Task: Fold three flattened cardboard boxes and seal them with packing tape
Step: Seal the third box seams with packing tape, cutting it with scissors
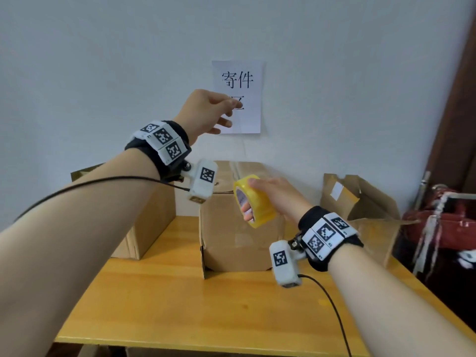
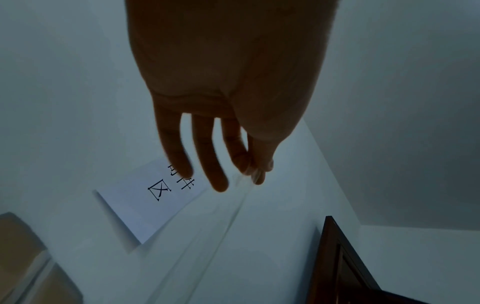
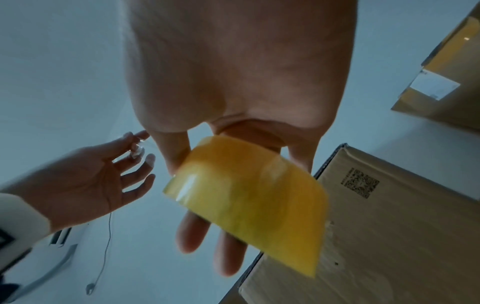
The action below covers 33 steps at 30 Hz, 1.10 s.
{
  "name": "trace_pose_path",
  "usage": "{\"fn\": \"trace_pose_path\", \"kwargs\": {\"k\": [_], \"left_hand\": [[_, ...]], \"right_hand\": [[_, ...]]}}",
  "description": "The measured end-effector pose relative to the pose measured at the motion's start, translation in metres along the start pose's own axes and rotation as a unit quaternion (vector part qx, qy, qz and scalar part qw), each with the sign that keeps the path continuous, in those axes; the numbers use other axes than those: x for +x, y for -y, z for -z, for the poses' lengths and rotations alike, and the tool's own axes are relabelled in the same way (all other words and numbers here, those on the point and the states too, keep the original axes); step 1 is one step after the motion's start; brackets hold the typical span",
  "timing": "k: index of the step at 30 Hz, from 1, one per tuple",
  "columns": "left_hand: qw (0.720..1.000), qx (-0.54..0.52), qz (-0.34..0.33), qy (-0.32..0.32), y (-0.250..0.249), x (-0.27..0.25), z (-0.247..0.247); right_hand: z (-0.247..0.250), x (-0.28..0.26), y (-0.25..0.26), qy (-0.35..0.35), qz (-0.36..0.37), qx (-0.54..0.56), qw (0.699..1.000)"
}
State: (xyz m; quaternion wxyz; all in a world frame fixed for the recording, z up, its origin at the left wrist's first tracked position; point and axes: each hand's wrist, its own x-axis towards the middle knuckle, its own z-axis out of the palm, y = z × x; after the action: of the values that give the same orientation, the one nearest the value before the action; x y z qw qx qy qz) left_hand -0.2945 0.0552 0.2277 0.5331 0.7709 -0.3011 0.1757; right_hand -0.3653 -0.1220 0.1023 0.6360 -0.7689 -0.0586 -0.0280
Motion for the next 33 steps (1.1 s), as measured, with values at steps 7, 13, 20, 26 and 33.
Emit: {"fn": "trace_pose_path", "kwargs": {"k": [7,13,20,26,33], "left_hand": [[0.999,-0.023,-0.016,-0.015,0.010,0.027,-0.012],[0.999,-0.031,-0.015,-0.017,0.023,0.044,-0.012],[1.000,0.000,-0.019,0.015,0.038,0.071,-0.012],[1.000,0.019,-0.007,0.008,0.065,0.094,-0.023],[0.997,0.001,0.078,0.015,0.106,0.130,-0.042]], "right_hand": [[-0.005,0.024,-0.013,0.020,-0.114,-0.104,0.988],[0.004,0.021,-0.033,0.014,-0.026,-0.101,0.994],[0.001,0.020,-0.046,0.051,-0.015,-0.162,0.985],[0.009,0.029,-0.036,0.024,-0.089,-0.159,0.983],[0.011,0.039,-0.023,0.059,-0.146,-0.120,0.980]]}}
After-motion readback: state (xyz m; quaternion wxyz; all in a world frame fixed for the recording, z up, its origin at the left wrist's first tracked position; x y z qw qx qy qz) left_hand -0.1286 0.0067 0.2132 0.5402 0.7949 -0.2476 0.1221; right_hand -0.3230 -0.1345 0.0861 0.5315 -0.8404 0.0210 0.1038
